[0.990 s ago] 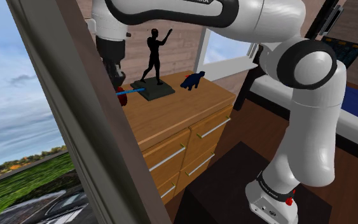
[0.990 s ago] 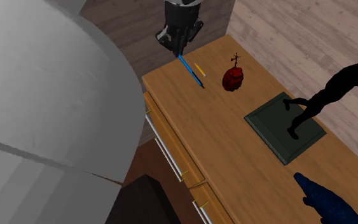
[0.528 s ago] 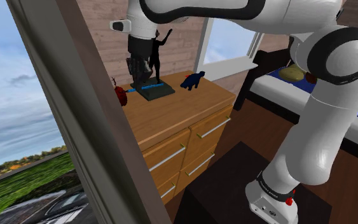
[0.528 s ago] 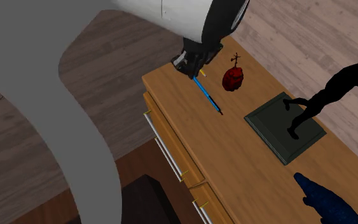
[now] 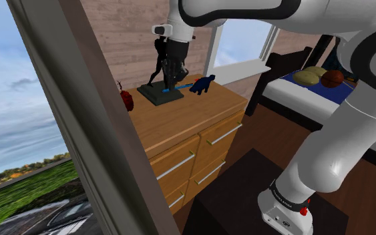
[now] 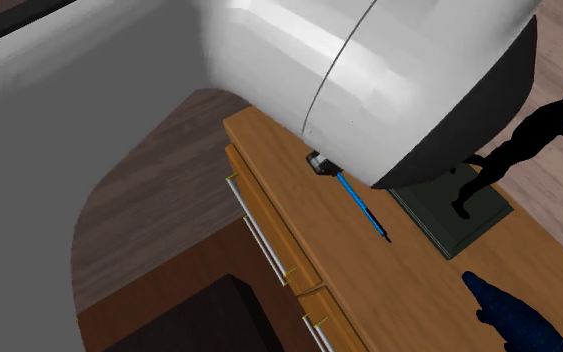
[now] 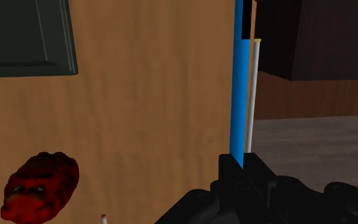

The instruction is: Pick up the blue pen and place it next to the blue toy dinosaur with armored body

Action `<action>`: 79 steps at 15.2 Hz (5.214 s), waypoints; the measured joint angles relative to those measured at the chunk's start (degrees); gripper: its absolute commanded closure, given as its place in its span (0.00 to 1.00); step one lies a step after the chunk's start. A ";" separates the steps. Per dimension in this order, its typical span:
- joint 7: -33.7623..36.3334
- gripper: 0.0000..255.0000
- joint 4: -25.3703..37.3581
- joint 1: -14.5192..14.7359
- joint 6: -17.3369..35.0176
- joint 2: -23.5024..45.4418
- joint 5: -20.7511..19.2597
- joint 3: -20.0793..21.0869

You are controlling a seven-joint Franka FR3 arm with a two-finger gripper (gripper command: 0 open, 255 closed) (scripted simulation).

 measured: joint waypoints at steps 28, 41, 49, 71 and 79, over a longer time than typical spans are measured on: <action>-38.41 1.00 -8.15 -16.52 -3.41 -8.07 -2.88 -22.66; -48.64 1.00 -6.79 -20.69 -0.53 -3.06 -3.05 -28.42; -49.17 1.00 -12.30 -20.74 5.56 -2.42 -2.82 -28.51; -50.67 0.00 -20.95 -20.75 17.64 1.18 -1.44 -28.63; -50.65 0.00 -19.08 -20.87 15.46 0.81 -1.66 -28.75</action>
